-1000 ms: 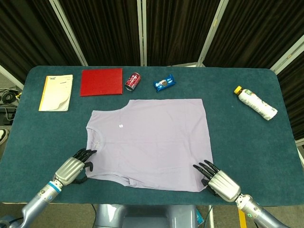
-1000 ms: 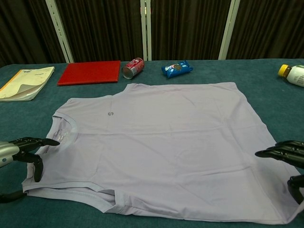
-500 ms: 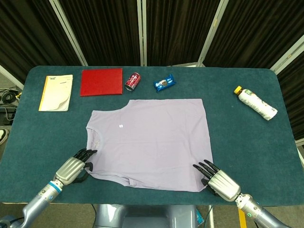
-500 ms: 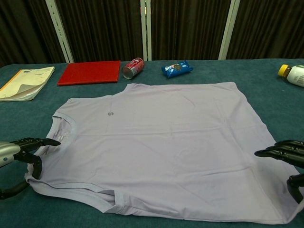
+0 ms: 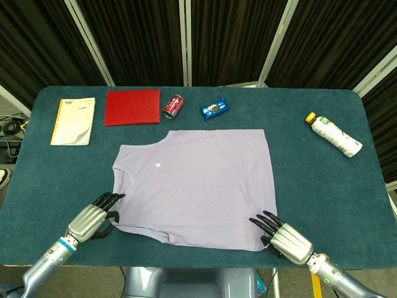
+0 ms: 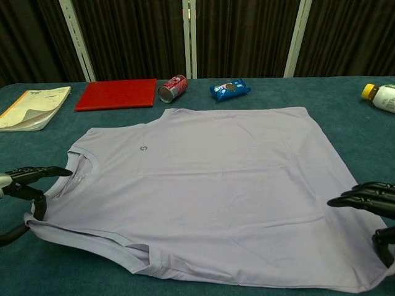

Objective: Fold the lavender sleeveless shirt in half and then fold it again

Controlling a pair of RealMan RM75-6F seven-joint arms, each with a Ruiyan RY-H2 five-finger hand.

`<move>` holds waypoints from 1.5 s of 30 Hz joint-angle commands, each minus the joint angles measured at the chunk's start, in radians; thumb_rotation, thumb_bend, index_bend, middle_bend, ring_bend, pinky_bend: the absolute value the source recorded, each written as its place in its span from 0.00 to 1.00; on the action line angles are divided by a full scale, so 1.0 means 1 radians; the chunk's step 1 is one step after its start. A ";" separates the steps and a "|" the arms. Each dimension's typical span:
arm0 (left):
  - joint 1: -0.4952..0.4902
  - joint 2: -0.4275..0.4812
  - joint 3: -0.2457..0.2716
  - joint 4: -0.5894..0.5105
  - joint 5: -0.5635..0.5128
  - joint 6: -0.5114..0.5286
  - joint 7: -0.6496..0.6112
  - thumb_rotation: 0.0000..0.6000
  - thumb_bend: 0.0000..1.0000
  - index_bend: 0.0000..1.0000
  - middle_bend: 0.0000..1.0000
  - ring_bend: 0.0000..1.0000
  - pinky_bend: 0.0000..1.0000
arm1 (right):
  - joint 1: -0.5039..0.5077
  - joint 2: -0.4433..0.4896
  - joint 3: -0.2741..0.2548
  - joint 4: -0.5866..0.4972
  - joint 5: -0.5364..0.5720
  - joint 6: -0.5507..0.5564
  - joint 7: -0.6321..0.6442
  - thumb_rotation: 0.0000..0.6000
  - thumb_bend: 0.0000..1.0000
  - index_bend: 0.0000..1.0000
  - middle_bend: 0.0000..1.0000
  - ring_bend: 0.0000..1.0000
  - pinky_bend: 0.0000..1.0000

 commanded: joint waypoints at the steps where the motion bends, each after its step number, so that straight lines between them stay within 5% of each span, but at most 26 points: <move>1: -0.001 0.036 0.016 -0.035 0.019 0.013 -0.005 1.00 0.60 0.70 0.00 0.00 0.00 | 0.016 0.027 -0.007 -0.037 -0.015 0.002 0.005 1.00 0.47 0.75 0.05 0.00 0.00; 15: -0.002 0.193 0.101 -0.190 0.085 0.019 0.019 1.00 0.60 0.70 0.00 0.00 0.00 | 0.073 0.182 -0.062 -0.275 -0.045 -0.055 0.057 1.00 0.47 0.76 0.07 0.00 0.00; 35: -0.010 0.323 0.198 -0.270 0.165 0.006 -0.017 1.00 0.61 0.70 0.00 0.00 0.00 | 0.089 0.294 -0.149 -0.408 -0.124 -0.079 0.113 1.00 0.49 0.76 0.07 0.00 0.00; 40: -0.012 0.331 0.201 -0.286 0.169 0.000 -0.023 1.00 0.61 0.70 0.00 0.00 0.00 | 0.088 0.297 -0.149 -0.422 -0.133 -0.085 0.101 1.00 0.49 0.76 0.08 0.00 0.00; 45: -0.046 0.314 0.137 -0.313 0.093 -0.046 -0.070 1.00 0.61 0.70 0.00 0.00 0.00 | 0.109 0.288 -0.098 -0.442 -0.047 -0.128 0.163 1.00 0.49 0.76 0.08 0.00 0.00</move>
